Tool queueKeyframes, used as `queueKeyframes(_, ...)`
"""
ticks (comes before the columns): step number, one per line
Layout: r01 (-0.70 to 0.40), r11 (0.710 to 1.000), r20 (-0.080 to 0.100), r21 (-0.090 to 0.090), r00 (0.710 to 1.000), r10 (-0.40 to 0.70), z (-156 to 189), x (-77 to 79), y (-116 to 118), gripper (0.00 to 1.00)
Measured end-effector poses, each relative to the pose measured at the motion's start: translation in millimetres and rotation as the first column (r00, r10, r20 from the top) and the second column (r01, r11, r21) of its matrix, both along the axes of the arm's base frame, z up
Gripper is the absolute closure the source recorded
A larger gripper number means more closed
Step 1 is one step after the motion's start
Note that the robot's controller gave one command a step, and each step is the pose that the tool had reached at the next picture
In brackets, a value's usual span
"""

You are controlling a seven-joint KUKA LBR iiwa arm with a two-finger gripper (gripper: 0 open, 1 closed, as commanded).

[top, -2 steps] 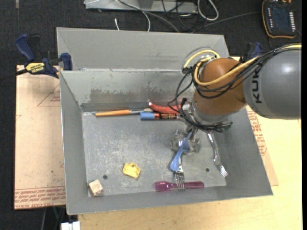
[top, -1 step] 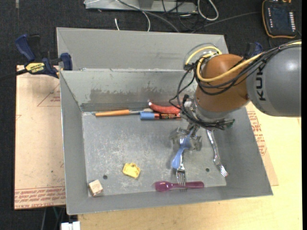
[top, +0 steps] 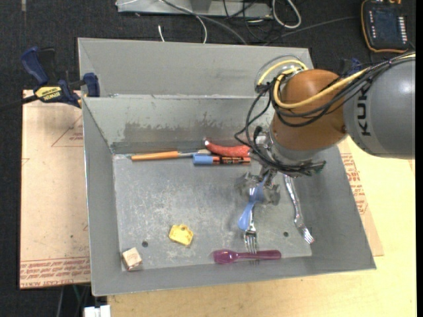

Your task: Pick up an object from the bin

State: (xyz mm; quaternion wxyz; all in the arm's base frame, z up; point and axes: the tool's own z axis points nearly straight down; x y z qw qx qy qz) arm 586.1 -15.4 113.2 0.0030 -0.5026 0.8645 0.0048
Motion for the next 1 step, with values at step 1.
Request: queueKeyframes(1,0.002,1.0,0.0,0.001,1.0,-0.002,10.7,0.0,0.4,1.0)
